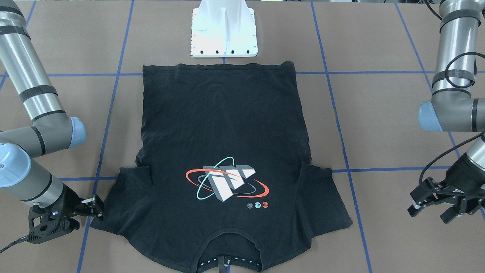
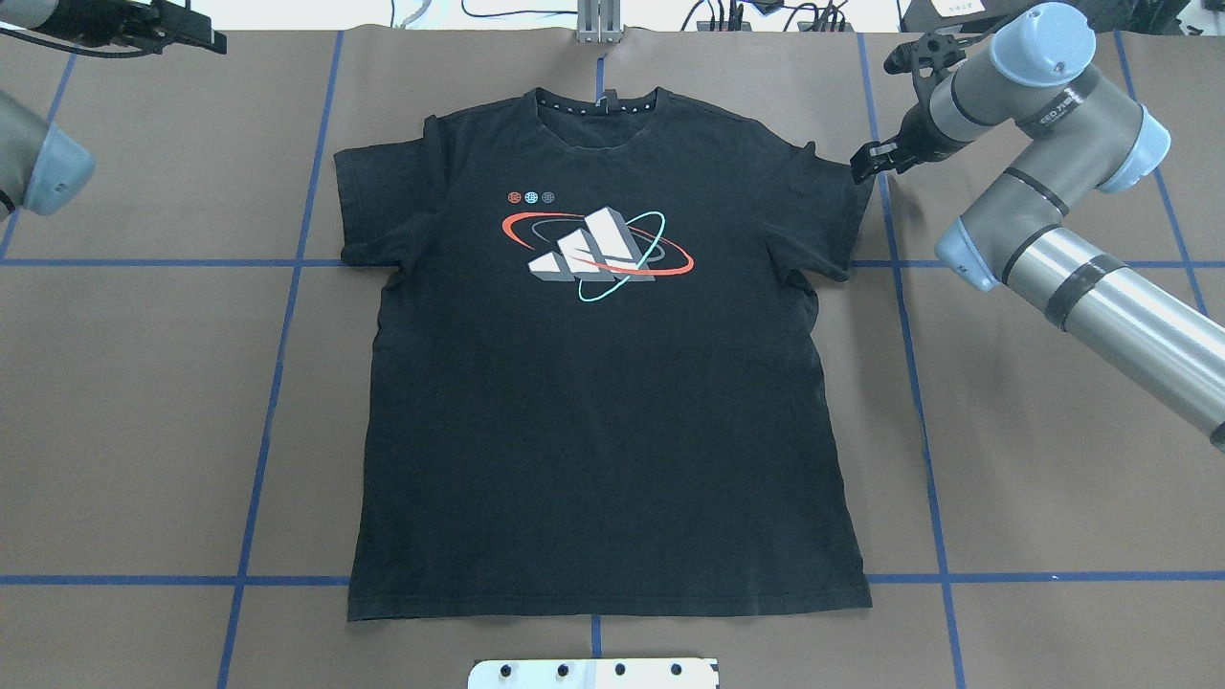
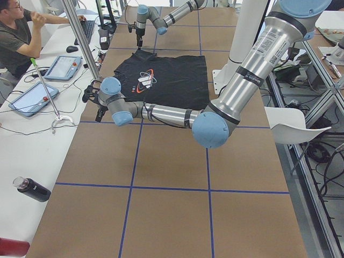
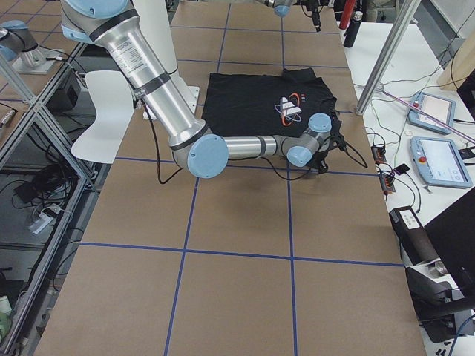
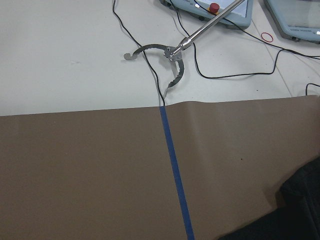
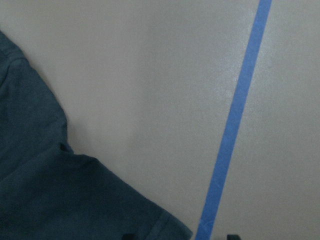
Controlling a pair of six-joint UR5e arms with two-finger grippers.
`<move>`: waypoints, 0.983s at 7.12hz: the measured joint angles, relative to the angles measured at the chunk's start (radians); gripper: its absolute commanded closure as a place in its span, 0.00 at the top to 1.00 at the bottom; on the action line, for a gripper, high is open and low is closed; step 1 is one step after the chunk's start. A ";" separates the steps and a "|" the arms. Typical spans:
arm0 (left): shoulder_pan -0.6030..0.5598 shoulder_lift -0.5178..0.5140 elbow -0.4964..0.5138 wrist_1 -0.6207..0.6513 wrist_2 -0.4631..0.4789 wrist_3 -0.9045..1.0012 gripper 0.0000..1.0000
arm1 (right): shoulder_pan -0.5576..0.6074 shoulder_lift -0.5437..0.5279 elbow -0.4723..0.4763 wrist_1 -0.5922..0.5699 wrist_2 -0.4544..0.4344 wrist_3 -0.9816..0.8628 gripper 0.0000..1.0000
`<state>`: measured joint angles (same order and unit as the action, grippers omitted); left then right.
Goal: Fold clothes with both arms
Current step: 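Move the right gripper to the sleeve nearest it and grasp it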
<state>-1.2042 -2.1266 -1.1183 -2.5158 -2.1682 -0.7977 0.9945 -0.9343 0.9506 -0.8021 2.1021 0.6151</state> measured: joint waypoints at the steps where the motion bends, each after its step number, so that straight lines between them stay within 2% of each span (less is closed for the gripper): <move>1: 0.000 -0.001 0.000 0.000 0.000 0.000 1.00 | -0.001 0.001 -0.002 -0.001 0.000 0.000 0.54; 7: 0.000 -0.001 0.000 0.000 -0.001 0.000 1.00 | -0.010 0.008 -0.012 -0.003 -0.002 0.000 0.55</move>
<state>-1.2042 -2.1276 -1.1183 -2.5157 -2.1689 -0.7977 0.9845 -0.9264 0.9386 -0.8053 2.1002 0.6151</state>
